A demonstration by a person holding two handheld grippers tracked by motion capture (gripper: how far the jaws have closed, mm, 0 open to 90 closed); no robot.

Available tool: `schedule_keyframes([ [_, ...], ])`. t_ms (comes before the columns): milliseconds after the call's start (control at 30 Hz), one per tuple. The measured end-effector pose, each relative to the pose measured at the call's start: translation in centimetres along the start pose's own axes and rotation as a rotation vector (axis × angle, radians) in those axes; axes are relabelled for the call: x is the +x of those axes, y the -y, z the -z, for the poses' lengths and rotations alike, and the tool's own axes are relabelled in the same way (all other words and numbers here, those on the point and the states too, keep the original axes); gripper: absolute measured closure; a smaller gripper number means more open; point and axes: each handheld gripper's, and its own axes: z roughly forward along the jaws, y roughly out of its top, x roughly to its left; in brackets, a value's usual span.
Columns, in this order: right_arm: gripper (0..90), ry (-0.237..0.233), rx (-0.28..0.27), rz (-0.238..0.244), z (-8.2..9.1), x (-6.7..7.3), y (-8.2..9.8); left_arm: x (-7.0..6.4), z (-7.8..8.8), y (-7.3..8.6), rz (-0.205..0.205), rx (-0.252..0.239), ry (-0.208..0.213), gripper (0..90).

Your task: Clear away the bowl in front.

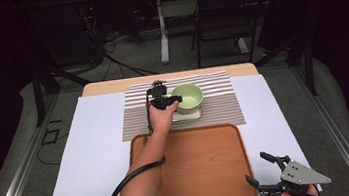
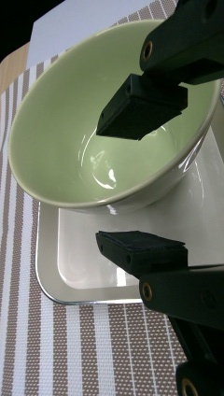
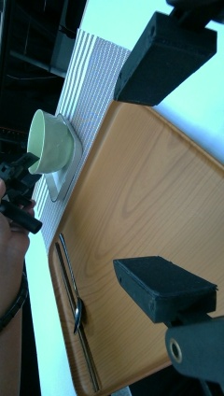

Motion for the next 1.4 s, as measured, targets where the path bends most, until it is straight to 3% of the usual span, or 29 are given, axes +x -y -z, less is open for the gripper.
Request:
schedule_keyframes([
  [633,15.4,0.000,-0.003,-0.006,0.1,-0.1,0.0,0.4,-2.0,0.7,0.007,0.012,-0.013,48.3],
  [1033,15.4,-0.001,-0.002,-0.008,0.1,-0.1,0.0,-0.1,-2.6,0.7,-0.035,0.012,-0.036,51.4],
  [1400,15.4,-0.002,-0.002,-0.008,0.1,-0.1,0.0,0.0,-2.6,0.8,0.000,0.007,-0.001,58.3],
])
